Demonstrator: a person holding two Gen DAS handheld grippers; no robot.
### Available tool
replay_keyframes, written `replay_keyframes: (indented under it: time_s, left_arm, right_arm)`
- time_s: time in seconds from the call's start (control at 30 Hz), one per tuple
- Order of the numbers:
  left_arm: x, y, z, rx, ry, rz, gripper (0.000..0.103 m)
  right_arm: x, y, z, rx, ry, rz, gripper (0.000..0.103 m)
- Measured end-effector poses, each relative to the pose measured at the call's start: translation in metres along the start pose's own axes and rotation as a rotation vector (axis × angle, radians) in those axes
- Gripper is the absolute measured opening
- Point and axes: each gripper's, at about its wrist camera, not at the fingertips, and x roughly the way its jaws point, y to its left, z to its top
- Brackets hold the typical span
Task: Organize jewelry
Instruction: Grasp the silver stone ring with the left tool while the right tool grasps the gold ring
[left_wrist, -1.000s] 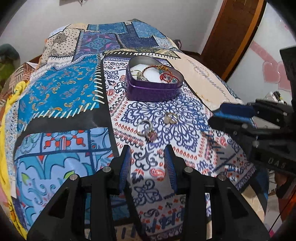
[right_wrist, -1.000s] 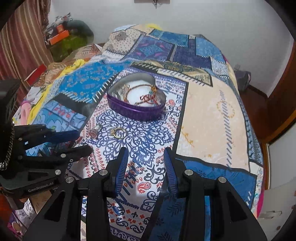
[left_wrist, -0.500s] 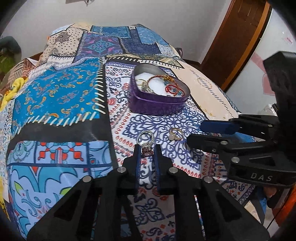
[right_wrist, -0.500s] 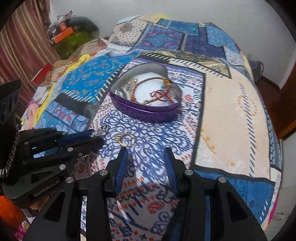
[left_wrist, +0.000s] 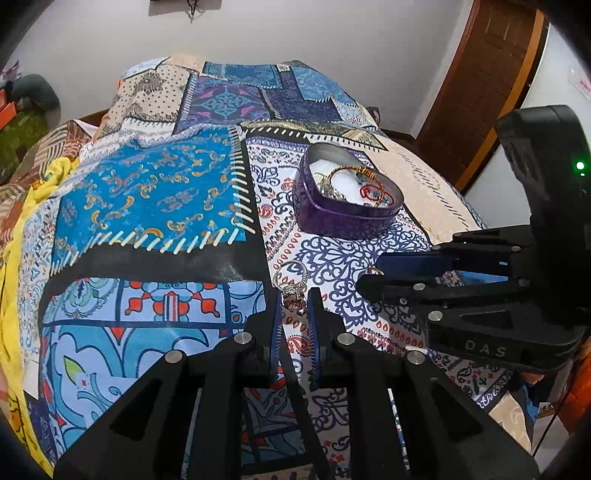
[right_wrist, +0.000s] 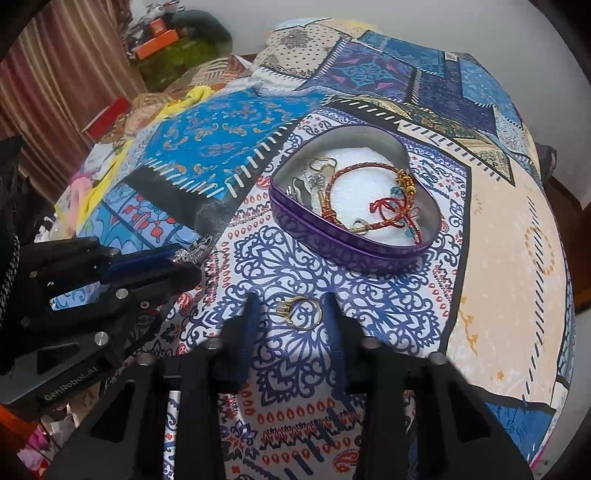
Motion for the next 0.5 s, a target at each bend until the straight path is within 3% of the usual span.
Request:
replay_keyframes:
  time_s: [0.23, 0.5]
  left_arm:
    - [-0.014, -0.007, 0.009, 0.019, -0.035, 0.006, 0.012]
    - [-0.031, -0.016, 0.027, 0.044, -0.093, 0.012, 0.012]
  right_arm:
    - [-0.011, -0.002, 0.001, 0.034, -0.037, 0.003, 0.023]
    - [-0.053, -0.008, 0.011, 0.072, -0.164, -0.026, 0.023]
